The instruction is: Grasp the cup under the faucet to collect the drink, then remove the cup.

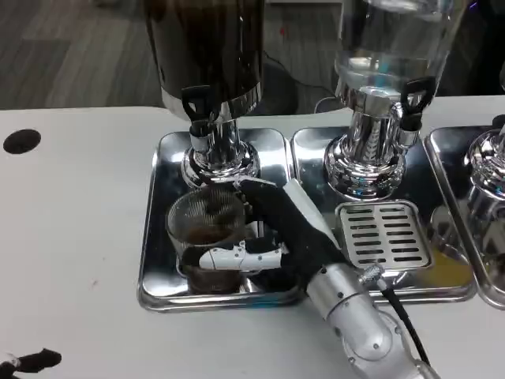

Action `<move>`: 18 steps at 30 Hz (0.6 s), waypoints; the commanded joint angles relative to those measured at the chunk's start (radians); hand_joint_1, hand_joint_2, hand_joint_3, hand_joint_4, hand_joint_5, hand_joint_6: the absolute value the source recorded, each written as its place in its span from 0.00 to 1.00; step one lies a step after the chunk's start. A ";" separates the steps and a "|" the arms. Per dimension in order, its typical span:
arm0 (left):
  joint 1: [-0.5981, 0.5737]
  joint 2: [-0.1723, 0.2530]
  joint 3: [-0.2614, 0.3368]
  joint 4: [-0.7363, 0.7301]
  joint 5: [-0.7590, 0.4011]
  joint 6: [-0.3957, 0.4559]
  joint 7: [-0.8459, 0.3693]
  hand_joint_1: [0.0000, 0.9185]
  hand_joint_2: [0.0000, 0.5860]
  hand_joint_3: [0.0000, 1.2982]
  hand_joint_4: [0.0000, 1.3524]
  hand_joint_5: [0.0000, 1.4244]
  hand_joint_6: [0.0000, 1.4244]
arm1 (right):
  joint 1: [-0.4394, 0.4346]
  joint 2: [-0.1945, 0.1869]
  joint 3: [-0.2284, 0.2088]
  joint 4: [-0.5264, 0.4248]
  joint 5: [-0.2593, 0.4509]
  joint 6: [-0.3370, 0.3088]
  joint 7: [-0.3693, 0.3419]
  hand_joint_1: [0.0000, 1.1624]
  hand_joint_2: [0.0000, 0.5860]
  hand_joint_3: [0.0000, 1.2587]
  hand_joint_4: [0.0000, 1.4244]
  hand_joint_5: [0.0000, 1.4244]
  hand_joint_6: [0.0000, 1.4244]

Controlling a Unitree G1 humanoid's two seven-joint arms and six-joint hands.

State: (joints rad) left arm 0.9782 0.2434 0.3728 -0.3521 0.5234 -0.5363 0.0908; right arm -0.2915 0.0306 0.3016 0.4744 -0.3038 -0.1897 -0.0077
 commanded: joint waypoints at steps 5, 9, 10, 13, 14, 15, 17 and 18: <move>0.012 0.006 -0.001 0.000 0.004 -0.004 -0.010 0.00 0.25 0.34 0.27 0.32 0.46 | 0.030 0.004 -0.013 -0.019 0.022 -0.031 -0.010 0.71 0.13 0.40 0.37 0.43 0.30; 0.011 0.005 -0.006 0.003 0.006 -0.005 -0.009 0.00 0.25 0.34 0.27 0.32 0.46 | 0.047 0.003 -0.025 -0.046 0.040 -0.046 -0.007 0.71 0.13 0.41 0.37 0.44 0.31; 0.011 0.005 -0.008 0.004 0.007 -0.005 -0.009 0.00 0.25 0.34 0.28 0.32 0.47 | 0.051 0.002 -0.028 -0.052 0.043 -0.048 -0.007 0.71 0.13 0.41 0.38 0.44 0.31; 0.009 0.003 -0.014 0.004 0.012 -0.006 -0.008 0.00 0.25 0.34 0.28 0.32 0.47 | 0.062 -0.003 -0.036 -0.068 0.049 -0.051 -0.004 0.71 0.13 0.41 0.38 0.44 0.31; 0.009 0.003 -0.016 0.003 0.012 -0.005 -0.008 0.00 0.25 0.34 0.28 0.32 0.47 | 0.066 -0.006 -0.039 -0.075 0.052 -0.053 -0.002 0.71 0.14 0.41 0.38 0.44 0.31; 0.009 0.003 -0.018 0.002 0.012 -0.005 -0.009 0.00 0.25 0.34 0.28 0.32 0.47 | 0.070 -0.007 -0.041 -0.080 0.053 -0.054 -0.001 0.71 0.14 0.41 0.38 0.45 0.31; 0.009 0.002 -0.020 0.000 0.013 -0.005 -0.007 0.00 0.25 0.34 0.28 0.32 0.47 | 0.078 -0.012 -0.047 -0.096 0.059 -0.062 0.004 0.71 0.14 0.41 0.38 0.45 0.31; 0.009 0.002 -0.022 0.000 0.014 -0.005 -0.006 0.00 0.25 0.34 0.28 0.32 0.47 | 0.084 -0.016 -0.051 -0.106 0.060 -0.069 0.005 0.71 0.14 0.41 0.38 0.45 0.32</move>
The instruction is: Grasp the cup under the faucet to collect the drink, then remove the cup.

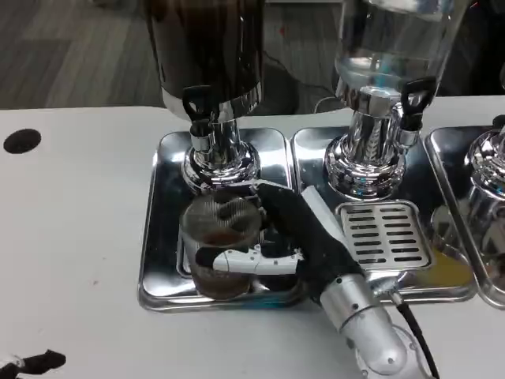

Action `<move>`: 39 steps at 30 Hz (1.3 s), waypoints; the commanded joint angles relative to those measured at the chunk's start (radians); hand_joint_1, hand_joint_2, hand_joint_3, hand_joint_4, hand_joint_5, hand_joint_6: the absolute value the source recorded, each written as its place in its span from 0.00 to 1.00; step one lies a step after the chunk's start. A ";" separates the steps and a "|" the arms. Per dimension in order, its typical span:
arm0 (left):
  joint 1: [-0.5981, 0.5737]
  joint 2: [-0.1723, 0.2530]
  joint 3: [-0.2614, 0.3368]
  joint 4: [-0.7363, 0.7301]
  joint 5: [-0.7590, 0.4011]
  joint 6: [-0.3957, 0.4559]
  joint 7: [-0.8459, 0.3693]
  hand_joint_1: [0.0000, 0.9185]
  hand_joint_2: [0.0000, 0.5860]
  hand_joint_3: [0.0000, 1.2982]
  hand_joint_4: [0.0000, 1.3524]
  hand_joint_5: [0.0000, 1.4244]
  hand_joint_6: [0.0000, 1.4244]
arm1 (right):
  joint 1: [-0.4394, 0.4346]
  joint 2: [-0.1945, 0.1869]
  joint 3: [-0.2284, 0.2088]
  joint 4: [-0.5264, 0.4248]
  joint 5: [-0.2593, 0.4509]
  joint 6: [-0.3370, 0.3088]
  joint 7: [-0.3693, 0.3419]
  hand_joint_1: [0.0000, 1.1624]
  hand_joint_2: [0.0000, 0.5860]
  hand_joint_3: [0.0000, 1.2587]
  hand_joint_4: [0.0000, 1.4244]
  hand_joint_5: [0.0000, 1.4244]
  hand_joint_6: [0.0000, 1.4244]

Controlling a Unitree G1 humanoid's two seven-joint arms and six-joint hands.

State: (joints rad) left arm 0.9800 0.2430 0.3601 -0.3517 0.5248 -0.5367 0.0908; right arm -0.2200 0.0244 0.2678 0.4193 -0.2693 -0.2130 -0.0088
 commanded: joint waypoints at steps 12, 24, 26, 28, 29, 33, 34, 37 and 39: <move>0.002 0.005 -0.020 -0.009 0.020 0.004 -0.008 0.00 0.25 0.34 0.28 0.32 0.47 | 0.093 -0.070 -0.052 -0.194 0.057 -0.084 0.044 0.70 0.14 0.41 0.38 0.45 0.33; -0.020 0.006 -0.032 -0.026 0.020 0.031 -0.024 0.00 0.25 0.33 0.28 0.32 0.47 | 0.226 -0.156 -0.083 -0.331 0.106 -0.157 0.115 0.70 0.14 0.41 0.38 0.45 0.33; -0.026 0.005 -0.038 -0.031 0.025 0.041 -0.028 0.00 0.25 0.33 0.28 0.32 0.47 | 0.251 -0.172 -0.090 -0.345 0.114 -0.180 0.124 0.70 0.14 0.41 0.38 0.45 0.33; -0.031 0.003 -0.042 -0.035 0.029 0.047 -0.031 0.00 0.25 0.33 0.28 0.32 0.47 | 0.270 -0.181 -0.098 -0.354 0.120 -0.202 0.129 0.70 0.14 0.41 0.38 0.45 0.33; -0.034 0.002 -0.044 -0.040 0.034 0.052 -0.034 0.00 0.25 0.33 0.28 0.32 0.47 | 0.281 -0.185 -0.103 -0.356 0.130 -0.215 0.132 0.70 0.14 0.41 0.38 0.45 0.32; -0.037 -0.001 -0.049 -0.059 0.044 0.068 -0.040 0.00 0.25 0.33 0.28 0.32 0.48 | 0.307 -0.199 -0.119 -0.355 0.149 -0.256 0.140 0.69 0.14 0.42 0.38 0.45 0.32; -0.037 -0.002 -0.050 -0.062 0.045 0.071 -0.040 0.00 0.25 0.33 0.28 0.32 0.48 | 0.312 -0.202 -0.124 -0.352 0.152 -0.269 0.143 0.69 0.14 0.42 0.38 0.45 0.32; -0.038 -0.007 -0.054 -0.069 0.046 0.085 -0.041 0.00 0.25 0.33 0.28 0.32 0.48 | 0.331 -0.217 -0.144 -0.330 0.168 -0.316 0.151 0.69 0.14 0.42 0.38 0.45 0.33; -0.042 -0.009 -0.058 -0.070 0.050 0.093 -0.039 0.00 0.25 0.33 0.28 0.32 0.49 | 0.344 -0.229 -0.159 -0.317 0.176 -0.357 0.153 0.69 0.14 0.42 0.38 0.45 0.33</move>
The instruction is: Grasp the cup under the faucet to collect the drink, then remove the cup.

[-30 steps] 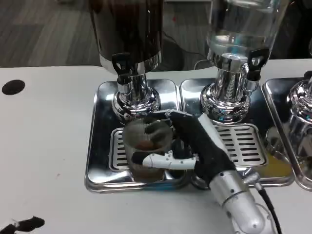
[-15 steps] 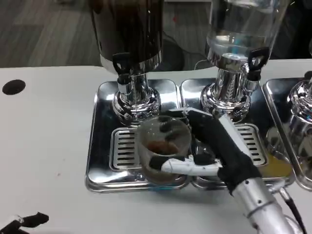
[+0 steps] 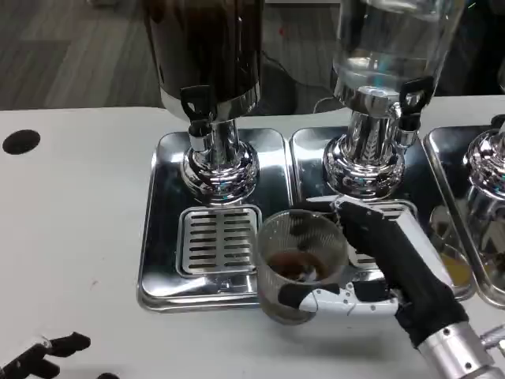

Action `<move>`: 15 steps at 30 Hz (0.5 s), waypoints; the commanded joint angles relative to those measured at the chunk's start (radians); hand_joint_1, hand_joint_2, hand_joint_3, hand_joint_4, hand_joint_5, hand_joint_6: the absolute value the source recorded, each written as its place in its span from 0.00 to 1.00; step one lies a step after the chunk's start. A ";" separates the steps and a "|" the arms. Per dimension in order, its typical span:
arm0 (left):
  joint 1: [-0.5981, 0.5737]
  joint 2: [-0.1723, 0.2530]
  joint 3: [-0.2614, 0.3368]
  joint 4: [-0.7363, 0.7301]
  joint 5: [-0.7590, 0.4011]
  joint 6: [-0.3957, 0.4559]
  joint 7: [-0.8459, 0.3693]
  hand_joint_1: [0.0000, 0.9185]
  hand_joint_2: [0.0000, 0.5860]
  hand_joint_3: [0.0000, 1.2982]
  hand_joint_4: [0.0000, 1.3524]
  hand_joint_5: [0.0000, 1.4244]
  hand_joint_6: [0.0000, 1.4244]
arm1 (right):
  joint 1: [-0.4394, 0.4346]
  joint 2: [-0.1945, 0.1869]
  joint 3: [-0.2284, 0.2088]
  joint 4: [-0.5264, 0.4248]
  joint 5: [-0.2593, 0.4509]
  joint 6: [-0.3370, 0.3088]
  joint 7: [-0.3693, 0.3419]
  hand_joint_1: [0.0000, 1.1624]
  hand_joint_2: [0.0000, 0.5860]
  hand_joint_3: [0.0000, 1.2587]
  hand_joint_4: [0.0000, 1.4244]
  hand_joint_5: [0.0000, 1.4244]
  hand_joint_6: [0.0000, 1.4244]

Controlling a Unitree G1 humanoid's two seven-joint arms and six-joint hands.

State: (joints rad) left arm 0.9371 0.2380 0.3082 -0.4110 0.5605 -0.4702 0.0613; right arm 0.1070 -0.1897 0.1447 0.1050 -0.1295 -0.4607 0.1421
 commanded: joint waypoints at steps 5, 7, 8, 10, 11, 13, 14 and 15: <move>-0.010 -0.009 -0.019 -0.011 0.018 0.048 -0.007 0.00 0.25 0.33 0.28 0.33 0.50 | 0.051 -0.036 -0.068 0.034 0.072 -0.199 0.023 0.69 0.14 0.42 0.38 0.45 0.33; -0.013 -0.011 -0.022 -0.014 0.022 0.057 -0.006 0.00 0.25 0.33 0.28 0.33 0.50 | 0.063 -0.043 -0.079 0.053 0.084 -0.235 0.034 0.69 0.14 0.42 0.38 0.45 0.33; -0.014 -0.012 -0.024 -0.016 0.025 0.061 -0.005 0.00 0.25 0.33 0.28 0.33 0.50 | 0.067 -0.047 -0.086 0.065 0.090 -0.252 0.039 0.69 0.14 0.42 0.38 0.45 0.33; -0.017 -0.016 -0.030 -0.024 0.036 0.072 -0.006 0.00 0.25 0.33 0.28 0.33 0.50 | 0.078 -0.054 -0.101 0.094 0.102 -0.284 0.047 0.69 0.14 0.42 0.39 0.45 0.33; -0.018 -0.017 -0.033 -0.027 0.039 0.076 -0.007 0.00 0.25 0.33 0.28 0.34 0.50 | 0.082 -0.056 -0.106 0.107 0.110 -0.296 0.053 0.69 0.14 0.43 0.39 0.45 0.33; -0.022 -0.022 -0.039 -0.032 0.044 0.085 -0.008 0.00 0.25 0.33 0.28 0.34 0.50 | 0.089 -0.057 -0.115 0.131 0.123 -0.318 0.063 0.69 0.14 0.43 0.39 0.45 0.33; -0.024 -0.023 -0.041 -0.034 0.046 0.089 -0.007 0.00 0.25 0.33 0.28 0.34 0.50 | 0.093 -0.058 -0.118 0.142 0.128 -0.330 0.068 0.69 0.14 0.43 0.39 0.45 0.33; -0.027 -0.024 -0.045 -0.037 0.049 0.095 -0.007 0.00 0.25 0.33 0.28 0.34 0.50 | 0.099 -0.059 -0.123 0.158 0.132 -0.347 0.074 0.69 0.14 0.43 0.39 0.45 0.33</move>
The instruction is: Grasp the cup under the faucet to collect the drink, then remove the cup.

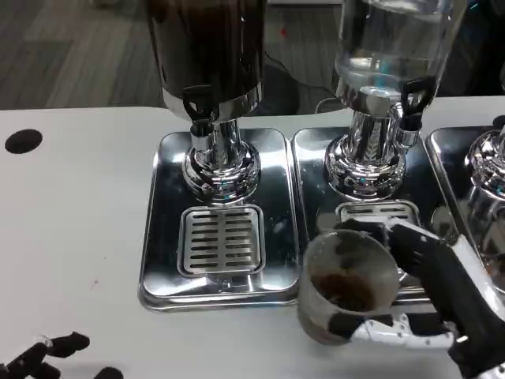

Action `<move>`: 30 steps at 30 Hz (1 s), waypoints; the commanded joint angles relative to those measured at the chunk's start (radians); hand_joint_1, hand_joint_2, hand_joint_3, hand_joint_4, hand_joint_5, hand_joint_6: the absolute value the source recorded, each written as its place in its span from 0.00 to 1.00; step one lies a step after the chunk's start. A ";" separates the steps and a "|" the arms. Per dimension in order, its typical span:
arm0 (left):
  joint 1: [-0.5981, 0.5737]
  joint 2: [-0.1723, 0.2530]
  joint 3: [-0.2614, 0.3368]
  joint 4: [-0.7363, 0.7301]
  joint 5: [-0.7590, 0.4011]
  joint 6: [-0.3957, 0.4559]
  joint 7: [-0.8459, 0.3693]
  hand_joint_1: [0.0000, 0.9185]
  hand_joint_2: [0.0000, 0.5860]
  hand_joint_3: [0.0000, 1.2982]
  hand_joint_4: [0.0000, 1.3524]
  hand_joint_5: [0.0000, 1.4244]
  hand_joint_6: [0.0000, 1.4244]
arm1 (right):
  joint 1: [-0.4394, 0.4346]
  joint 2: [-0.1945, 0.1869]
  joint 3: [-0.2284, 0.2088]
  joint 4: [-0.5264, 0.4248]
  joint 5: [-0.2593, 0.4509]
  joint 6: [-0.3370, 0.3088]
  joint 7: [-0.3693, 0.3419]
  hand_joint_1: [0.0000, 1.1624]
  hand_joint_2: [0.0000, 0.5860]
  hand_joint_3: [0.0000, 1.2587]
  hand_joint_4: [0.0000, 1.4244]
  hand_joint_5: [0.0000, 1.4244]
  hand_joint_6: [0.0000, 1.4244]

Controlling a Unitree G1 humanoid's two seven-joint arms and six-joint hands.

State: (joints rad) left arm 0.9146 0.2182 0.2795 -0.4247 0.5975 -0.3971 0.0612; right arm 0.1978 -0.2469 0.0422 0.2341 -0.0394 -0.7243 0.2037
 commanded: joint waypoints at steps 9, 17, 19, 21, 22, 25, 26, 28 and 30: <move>-0.014 -0.007 -0.038 -0.035 0.033 0.051 0.002 0.00 0.25 0.33 0.28 0.34 0.50 | 0.033 -0.008 -0.046 0.132 0.073 -0.182 0.053 0.69 0.14 0.43 0.39 0.45 0.33; -0.014 -0.014 -0.052 -0.049 0.051 0.071 -0.002 0.01 0.25 0.33 0.28 0.34 0.50 | 0.021 -0.020 -0.078 0.256 0.072 -0.296 0.058 0.69 0.14 0.43 0.39 0.45 0.33; -0.013 -0.014 -0.055 -0.053 0.054 0.078 -0.003 0.01 0.25 0.33 0.28 0.34 0.50 | 0.013 -0.022 -0.086 0.289 0.072 -0.322 0.058 0.69 0.14 0.43 0.39 0.45 0.33; -0.014 -0.011 -0.058 -0.057 0.056 0.084 -0.007 0.00 0.26 0.32 0.28 0.34 0.51 | 0.003 -0.026 -0.099 0.332 0.070 -0.356 0.052 0.69 0.14 0.43 0.39 0.45 0.33; -0.014 -0.010 -0.059 -0.059 0.056 0.086 -0.008 0.00 0.26 0.32 0.28 0.34 0.51 | -0.002 -0.028 -0.104 0.351 0.067 -0.372 0.049 0.69 0.14 0.43 0.39 0.45 0.33; -0.013 -0.007 -0.062 -0.068 0.062 0.097 -0.010 0.00 0.26 0.32 0.28 0.34 0.51 | -0.020 -0.033 -0.120 0.420 0.054 -0.425 0.041 0.69 0.14 0.43 0.39 0.45 0.33; -0.012 -0.007 -0.063 -0.071 0.064 0.100 -0.010 0.00 0.26 0.32 0.28 0.34 0.51 | -0.025 -0.034 -0.125 0.442 0.047 -0.442 0.037 0.69 0.14 0.43 0.39 0.45 0.33; -0.010 -0.006 -0.067 -0.075 0.067 0.103 -0.010 0.00 0.26 0.32 0.28 0.34 0.51 | -0.035 -0.035 -0.133 0.479 0.034 -0.473 0.030 0.70 0.14 0.43 0.40 0.45 0.32; -0.008 -0.005 -0.069 -0.077 0.069 0.105 -0.009 0.00 0.26 0.32 0.28 0.34 0.51 | -0.043 -0.037 -0.140 0.511 0.018 -0.501 0.018 0.70 0.14 0.42 0.40 0.45 0.32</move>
State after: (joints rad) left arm 0.8964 0.2065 0.2168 -0.4889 0.6445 -0.3022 0.0611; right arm 0.1820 -0.2794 -0.0777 0.7153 -0.0101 -1.1484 0.2475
